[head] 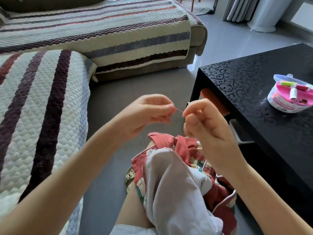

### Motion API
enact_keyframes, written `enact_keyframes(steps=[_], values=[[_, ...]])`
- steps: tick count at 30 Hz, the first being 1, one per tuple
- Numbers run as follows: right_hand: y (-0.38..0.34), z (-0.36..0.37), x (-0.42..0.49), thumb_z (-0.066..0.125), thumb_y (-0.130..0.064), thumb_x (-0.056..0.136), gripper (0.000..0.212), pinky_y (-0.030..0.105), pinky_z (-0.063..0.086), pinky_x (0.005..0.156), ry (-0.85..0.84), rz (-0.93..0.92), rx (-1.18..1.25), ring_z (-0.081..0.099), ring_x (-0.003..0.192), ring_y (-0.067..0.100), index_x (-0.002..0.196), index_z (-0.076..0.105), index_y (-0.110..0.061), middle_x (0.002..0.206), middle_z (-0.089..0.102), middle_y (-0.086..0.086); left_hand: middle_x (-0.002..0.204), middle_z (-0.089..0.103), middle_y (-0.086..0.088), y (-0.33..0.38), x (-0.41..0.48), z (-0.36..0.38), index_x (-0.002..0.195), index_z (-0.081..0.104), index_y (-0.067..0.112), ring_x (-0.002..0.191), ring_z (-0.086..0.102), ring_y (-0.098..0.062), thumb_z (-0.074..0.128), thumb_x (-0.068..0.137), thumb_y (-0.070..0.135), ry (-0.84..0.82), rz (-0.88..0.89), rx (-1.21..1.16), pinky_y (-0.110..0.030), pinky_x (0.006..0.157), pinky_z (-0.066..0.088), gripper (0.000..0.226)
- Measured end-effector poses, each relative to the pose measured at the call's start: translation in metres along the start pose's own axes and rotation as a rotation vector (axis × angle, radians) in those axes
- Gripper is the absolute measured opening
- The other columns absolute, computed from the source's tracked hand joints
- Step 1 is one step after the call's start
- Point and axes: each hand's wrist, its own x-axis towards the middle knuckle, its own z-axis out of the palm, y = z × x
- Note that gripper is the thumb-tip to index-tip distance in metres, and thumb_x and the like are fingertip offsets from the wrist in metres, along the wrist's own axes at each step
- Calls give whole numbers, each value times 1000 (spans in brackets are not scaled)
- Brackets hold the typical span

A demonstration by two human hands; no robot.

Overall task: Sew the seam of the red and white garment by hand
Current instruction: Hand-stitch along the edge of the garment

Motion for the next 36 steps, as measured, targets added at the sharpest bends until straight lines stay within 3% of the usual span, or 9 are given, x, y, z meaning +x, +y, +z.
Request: enact_keyframes(steps=[4, 9, 13, 16, 20, 22, 25, 31, 36], values=[[-6, -11, 2, 60, -30, 91, 20, 19, 37, 57, 26, 77, 154, 41, 56, 9, 81, 56, -13, 64, 48, -10, 95, 68, -6, -39, -3, 10, 96, 68, 5, 94, 60, -17, 56, 87, 24, -133, -125, 128, -31, 93, 46, 24], [-15, -36, 8, 63, -29, 81, 14, 31, 52, 58, 115, 163, 111, 60, 56, 25, 77, 63, -16, 65, 64, 8, 64, 55, 9, -55, -20, 25, 61, 59, 24, 60, 47, -5, 51, 98, 18, -90, -208, 9, -16, 58, 38, 38], [-10, -67, 13, 60, -26, 81, 14, 35, 59, 69, 330, 240, -45, 70, 67, 26, 80, 61, -11, 69, 71, 7, 62, 45, 4, -56, -36, 24, 66, 52, 14, 58, 38, -8, 54, 97, 21, 71, -173, 62, -17, 51, 31, 32], [3, -90, 21, 54, -21, 87, 13, 36, 59, 72, 401, 357, 118, 72, 73, 24, 80, 58, -11, 71, 72, 8, 55, 51, 6, -49, -48, 20, 63, 54, 11, 49, 44, -4, 49, 97, 12, 145, -221, -81, -13, 47, 36, 34], [45, -120, 43, 38, -5, 100, 32, 19, 46, 47, 745, 509, 396, 53, 46, 9, 72, 53, -13, 54, 57, 0, 50, 50, 5, -39, -61, 17, 64, 54, 9, 45, 43, -4, 48, 97, 15, 153, -245, -86, -13, 43, 35, 34], [69, -125, 45, 39, 0, 96, 29, 19, 30, 42, 859, 528, 92, 37, 40, 5, 72, 46, -13, 53, 43, -1, 50, 50, 2, -35, -65, 16, 66, 55, 9, 45, 40, -6, 48, 97, 18, 169, -247, -57, -13, 42, 33, 33], [71, -89, 33, 51, -3, 92, 23, 16, 31, 52, 604, 477, -384, 42, 51, 0, 75, 57, -17, 59, 49, -10, 51, 51, 0, -31, -69, 17, 69, 56, 9, 44, 38, -8, 48, 97, 19, 175, -244, -41, -14, 42, 32, 31], [22, -13, -6, 61, -15, 90, 22, 6, 39, 54, -334, 511, -190, 57, 56, -9, 110, 65, -8, 63, 61, -30, 53, 53, 1, -25, -71, 18, 64, 63, 20, 48, 42, -8, 49, 95, 23, 148, -227, -12, -15, 44, 34, 34], [27, -3, -12, 70, -24, 85, 11, 16, 27, 52, -422, 508, -193, 38, 50, 5, 88, 74, -14, 48, 49, 1, 52, 51, 1, -22, -72, 19, 65, 63, 20, 47, 43, -8, 50, 94, 23, 134, -205, -16, -14, 43, 35, 32]])
